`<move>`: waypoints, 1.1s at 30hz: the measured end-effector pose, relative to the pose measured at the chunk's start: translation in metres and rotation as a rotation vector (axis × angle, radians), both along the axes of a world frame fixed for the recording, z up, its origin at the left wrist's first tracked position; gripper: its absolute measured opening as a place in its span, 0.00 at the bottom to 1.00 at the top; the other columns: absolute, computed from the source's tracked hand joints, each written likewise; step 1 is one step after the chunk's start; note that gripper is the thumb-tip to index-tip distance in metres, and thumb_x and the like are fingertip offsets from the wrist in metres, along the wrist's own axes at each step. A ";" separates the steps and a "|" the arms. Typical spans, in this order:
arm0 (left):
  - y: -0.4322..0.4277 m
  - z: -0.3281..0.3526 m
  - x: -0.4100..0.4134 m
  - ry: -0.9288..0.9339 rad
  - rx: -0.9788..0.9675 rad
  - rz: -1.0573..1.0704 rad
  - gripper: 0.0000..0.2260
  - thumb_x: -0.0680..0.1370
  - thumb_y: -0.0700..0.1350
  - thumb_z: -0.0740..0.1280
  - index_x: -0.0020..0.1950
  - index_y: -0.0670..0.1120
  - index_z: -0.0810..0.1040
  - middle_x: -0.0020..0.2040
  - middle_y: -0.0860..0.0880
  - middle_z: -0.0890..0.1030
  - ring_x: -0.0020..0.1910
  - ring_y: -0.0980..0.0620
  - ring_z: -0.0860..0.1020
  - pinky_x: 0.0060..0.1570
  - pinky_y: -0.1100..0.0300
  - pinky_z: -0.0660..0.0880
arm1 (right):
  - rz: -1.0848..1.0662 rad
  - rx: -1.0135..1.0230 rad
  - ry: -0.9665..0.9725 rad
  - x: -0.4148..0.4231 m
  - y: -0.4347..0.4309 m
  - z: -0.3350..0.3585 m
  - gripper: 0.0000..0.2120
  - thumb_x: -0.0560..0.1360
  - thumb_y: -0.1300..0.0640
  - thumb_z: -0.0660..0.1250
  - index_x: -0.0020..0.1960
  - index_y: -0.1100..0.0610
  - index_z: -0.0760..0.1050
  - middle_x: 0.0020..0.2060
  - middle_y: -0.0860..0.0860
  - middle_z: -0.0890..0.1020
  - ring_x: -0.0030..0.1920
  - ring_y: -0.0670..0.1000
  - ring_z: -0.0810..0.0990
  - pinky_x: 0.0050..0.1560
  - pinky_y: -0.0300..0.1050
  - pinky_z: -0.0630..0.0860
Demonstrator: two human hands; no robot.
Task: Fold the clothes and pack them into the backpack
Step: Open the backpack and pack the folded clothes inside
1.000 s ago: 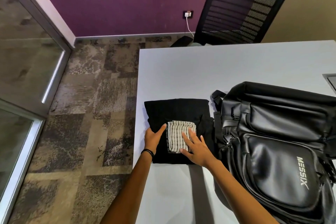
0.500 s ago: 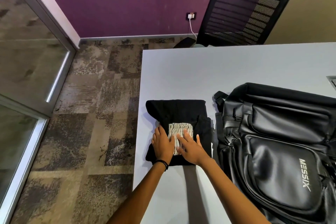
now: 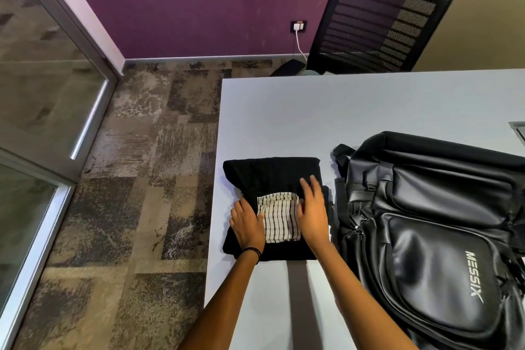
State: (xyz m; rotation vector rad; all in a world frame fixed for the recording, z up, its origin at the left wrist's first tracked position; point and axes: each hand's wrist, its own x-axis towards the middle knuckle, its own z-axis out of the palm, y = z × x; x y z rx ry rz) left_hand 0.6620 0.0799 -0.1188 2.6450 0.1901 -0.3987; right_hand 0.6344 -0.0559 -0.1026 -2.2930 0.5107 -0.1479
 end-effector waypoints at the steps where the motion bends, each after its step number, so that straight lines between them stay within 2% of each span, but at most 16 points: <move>1: 0.001 0.000 0.000 0.004 0.004 -0.004 0.28 0.80 0.48 0.61 0.75 0.40 0.54 0.74 0.42 0.60 0.72 0.44 0.60 0.70 0.52 0.57 | -0.064 0.017 0.055 0.006 -0.003 0.000 0.26 0.77 0.66 0.57 0.74 0.58 0.57 0.75 0.55 0.53 0.75 0.54 0.54 0.71 0.47 0.59; 4: 0.008 -0.007 0.005 0.026 -0.035 0.001 0.29 0.80 0.49 0.61 0.75 0.39 0.53 0.75 0.42 0.59 0.73 0.43 0.59 0.70 0.52 0.57 | -0.111 -0.045 0.284 0.014 -0.018 -0.010 0.29 0.79 0.61 0.57 0.75 0.63 0.48 0.75 0.59 0.51 0.75 0.58 0.50 0.73 0.52 0.53; 6: 0.014 -0.012 0.011 0.040 -0.081 0.022 0.30 0.79 0.49 0.62 0.75 0.39 0.53 0.74 0.41 0.60 0.73 0.43 0.59 0.70 0.52 0.56 | -0.064 -0.081 0.396 0.011 -0.027 -0.020 0.31 0.79 0.59 0.57 0.75 0.65 0.45 0.75 0.60 0.49 0.75 0.58 0.49 0.73 0.53 0.54; 8: 0.020 -0.017 0.017 0.049 -0.093 0.038 0.31 0.79 0.50 0.62 0.75 0.38 0.54 0.74 0.41 0.61 0.72 0.43 0.60 0.70 0.52 0.57 | -0.059 -0.028 0.427 0.007 -0.030 -0.025 0.32 0.79 0.58 0.57 0.75 0.66 0.44 0.75 0.60 0.49 0.75 0.58 0.50 0.71 0.51 0.56; 12: 0.026 -0.019 0.021 0.078 -0.082 0.014 0.32 0.79 0.52 0.61 0.76 0.39 0.52 0.74 0.41 0.60 0.73 0.43 0.59 0.71 0.52 0.56 | -0.167 0.127 0.432 0.001 -0.027 -0.029 0.34 0.79 0.55 0.59 0.75 0.64 0.44 0.74 0.61 0.56 0.73 0.60 0.57 0.69 0.55 0.60; 17: 0.027 -0.018 0.020 0.075 -0.140 0.033 0.32 0.79 0.51 0.62 0.76 0.39 0.52 0.75 0.41 0.59 0.73 0.43 0.58 0.71 0.52 0.55 | -0.286 0.226 0.300 0.007 -0.023 -0.031 0.28 0.74 0.59 0.66 0.72 0.61 0.60 0.64 0.60 0.72 0.65 0.60 0.70 0.63 0.52 0.68; 19: 0.028 -0.018 0.021 0.081 -0.255 0.082 0.34 0.78 0.49 0.65 0.76 0.39 0.52 0.75 0.41 0.60 0.74 0.42 0.59 0.72 0.53 0.56 | -0.348 0.318 0.305 0.012 -0.025 -0.032 0.25 0.72 0.59 0.69 0.67 0.61 0.67 0.59 0.59 0.77 0.61 0.59 0.75 0.61 0.51 0.72; 21: 0.032 -0.017 0.024 0.124 -0.517 0.206 0.36 0.75 0.46 0.69 0.76 0.41 0.53 0.75 0.41 0.61 0.74 0.43 0.60 0.72 0.52 0.57 | -0.399 0.425 0.330 0.016 -0.026 -0.029 0.22 0.70 0.57 0.72 0.61 0.62 0.73 0.53 0.58 0.81 0.55 0.57 0.79 0.56 0.51 0.76; 23: 0.040 -0.018 0.026 0.152 -0.672 0.293 0.36 0.73 0.45 0.72 0.75 0.43 0.57 0.74 0.43 0.64 0.73 0.44 0.63 0.72 0.48 0.60 | -0.396 0.497 0.334 0.018 -0.024 -0.023 0.18 0.69 0.55 0.73 0.56 0.62 0.76 0.48 0.56 0.82 0.49 0.55 0.81 0.51 0.49 0.78; 26: 0.047 -0.025 0.028 0.201 -0.720 0.290 0.35 0.72 0.46 0.73 0.75 0.45 0.59 0.72 0.44 0.67 0.71 0.45 0.65 0.71 0.46 0.63 | -0.334 0.495 0.289 0.019 -0.018 -0.011 0.11 0.71 0.58 0.71 0.52 0.60 0.76 0.43 0.54 0.81 0.46 0.54 0.80 0.43 0.42 0.77; 28: 0.046 -0.018 0.027 0.212 -0.752 0.263 0.34 0.73 0.45 0.72 0.75 0.45 0.59 0.72 0.45 0.67 0.71 0.46 0.65 0.71 0.47 0.63 | -0.284 0.484 0.234 0.016 -0.012 -0.008 0.10 0.72 0.60 0.69 0.52 0.60 0.74 0.45 0.55 0.80 0.48 0.55 0.80 0.40 0.38 0.74; 33: 0.035 0.016 0.023 0.191 -0.829 0.249 0.28 0.77 0.48 0.66 0.75 0.47 0.60 0.71 0.48 0.68 0.71 0.48 0.66 0.70 0.54 0.63 | -0.210 0.495 0.259 0.011 0.001 0.007 0.18 0.77 0.54 0.63 0.64 0.58 0.63 0.50 0.52 0.76 0.48 0.52 0.74 0.47 0.42 0.69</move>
